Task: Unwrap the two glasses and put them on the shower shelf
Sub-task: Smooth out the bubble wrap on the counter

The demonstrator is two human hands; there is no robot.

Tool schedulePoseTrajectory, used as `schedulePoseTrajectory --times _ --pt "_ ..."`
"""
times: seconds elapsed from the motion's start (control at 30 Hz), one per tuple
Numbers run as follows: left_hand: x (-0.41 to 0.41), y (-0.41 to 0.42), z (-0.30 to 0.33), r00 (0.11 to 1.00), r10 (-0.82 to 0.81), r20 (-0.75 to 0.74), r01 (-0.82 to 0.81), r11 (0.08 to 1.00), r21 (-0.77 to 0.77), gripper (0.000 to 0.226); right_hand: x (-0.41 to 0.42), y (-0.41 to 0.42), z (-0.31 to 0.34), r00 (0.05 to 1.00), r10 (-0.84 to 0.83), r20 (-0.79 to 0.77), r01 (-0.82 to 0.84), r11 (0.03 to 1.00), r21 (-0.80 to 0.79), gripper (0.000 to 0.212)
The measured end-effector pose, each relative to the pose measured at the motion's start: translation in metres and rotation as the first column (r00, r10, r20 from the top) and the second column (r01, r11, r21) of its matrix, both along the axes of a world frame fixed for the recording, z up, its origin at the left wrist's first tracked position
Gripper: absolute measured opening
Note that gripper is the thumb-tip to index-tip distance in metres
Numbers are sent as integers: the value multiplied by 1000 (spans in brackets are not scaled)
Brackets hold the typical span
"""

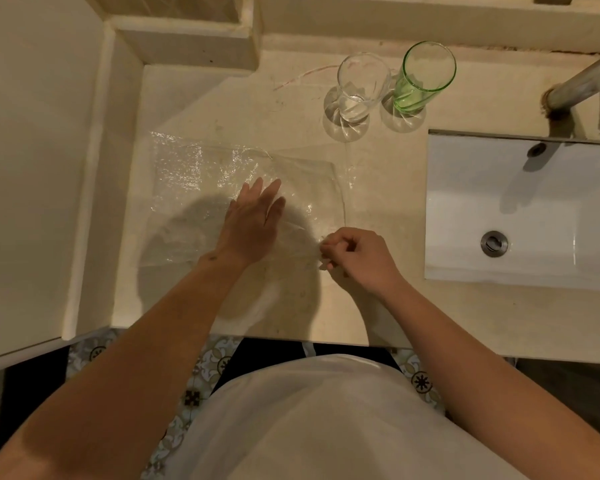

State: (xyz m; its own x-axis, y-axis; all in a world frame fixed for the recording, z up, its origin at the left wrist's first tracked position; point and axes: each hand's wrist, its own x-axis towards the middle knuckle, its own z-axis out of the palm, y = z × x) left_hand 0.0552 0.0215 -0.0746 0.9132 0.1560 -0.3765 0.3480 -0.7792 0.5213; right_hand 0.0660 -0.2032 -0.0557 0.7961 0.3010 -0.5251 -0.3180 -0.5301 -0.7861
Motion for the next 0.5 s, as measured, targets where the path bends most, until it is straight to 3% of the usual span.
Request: schedulePoseTrajectory --times 0.1,0.23,0.37,0.5 --pt "2 2 1 1000 -15 -1 15 1000 -7 51 -10 -15 -4 963 227 141 -210 969 -128 13" --pt "2 6 1 996 -84 -26 84 996 7 61 -21 -30 -5 820 492 292 -436 868 -236 9" --pt "-1 11 3 998 -60 -21 59 997 -54 67 -24 -41 -6 733 561 384 -446 824 -351 13" --pt "-10 21 10 995 -90 34 86 991 99 66 -21 -50 -5 814 498 298 -378 844 -380 20"
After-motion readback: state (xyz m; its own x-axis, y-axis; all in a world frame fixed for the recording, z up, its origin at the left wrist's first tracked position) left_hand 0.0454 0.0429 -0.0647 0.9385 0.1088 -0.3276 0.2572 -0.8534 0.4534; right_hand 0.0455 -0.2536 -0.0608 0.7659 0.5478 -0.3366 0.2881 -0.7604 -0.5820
